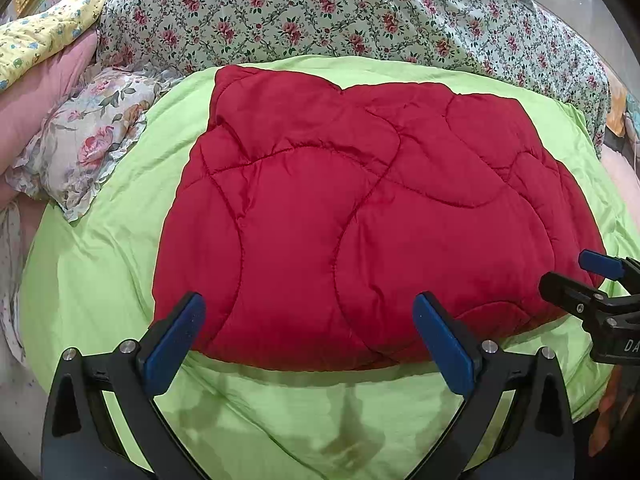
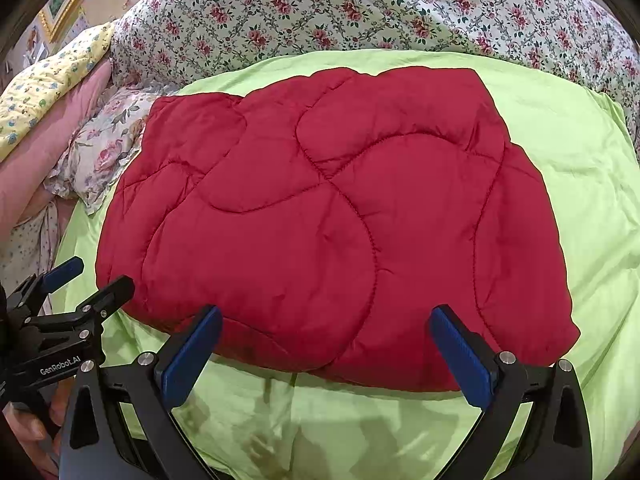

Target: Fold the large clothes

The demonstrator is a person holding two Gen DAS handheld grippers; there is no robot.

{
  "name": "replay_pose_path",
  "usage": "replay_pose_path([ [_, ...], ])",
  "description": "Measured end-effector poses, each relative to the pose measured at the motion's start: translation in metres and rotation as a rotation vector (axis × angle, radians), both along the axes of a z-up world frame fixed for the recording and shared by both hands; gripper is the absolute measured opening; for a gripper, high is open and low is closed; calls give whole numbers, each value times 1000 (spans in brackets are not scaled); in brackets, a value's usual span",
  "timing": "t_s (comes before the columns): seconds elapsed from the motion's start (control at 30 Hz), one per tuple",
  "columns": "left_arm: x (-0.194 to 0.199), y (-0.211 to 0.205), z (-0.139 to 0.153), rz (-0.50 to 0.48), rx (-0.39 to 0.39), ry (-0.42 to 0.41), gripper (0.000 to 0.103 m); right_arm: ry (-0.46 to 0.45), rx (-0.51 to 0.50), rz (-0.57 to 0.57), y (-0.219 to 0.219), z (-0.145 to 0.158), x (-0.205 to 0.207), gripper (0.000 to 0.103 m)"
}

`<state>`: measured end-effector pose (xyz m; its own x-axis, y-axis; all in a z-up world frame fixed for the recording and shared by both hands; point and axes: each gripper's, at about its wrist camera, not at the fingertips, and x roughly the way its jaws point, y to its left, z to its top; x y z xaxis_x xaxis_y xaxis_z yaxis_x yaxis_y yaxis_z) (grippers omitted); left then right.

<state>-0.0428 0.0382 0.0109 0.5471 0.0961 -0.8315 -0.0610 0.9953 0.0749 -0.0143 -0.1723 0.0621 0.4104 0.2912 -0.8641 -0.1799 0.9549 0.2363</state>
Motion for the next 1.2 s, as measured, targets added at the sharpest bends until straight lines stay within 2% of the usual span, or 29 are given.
replay_pose_path([
  [1.2,1,-2,3,13,29,-19,103,-7,9,6,-4,6,0,103],
])
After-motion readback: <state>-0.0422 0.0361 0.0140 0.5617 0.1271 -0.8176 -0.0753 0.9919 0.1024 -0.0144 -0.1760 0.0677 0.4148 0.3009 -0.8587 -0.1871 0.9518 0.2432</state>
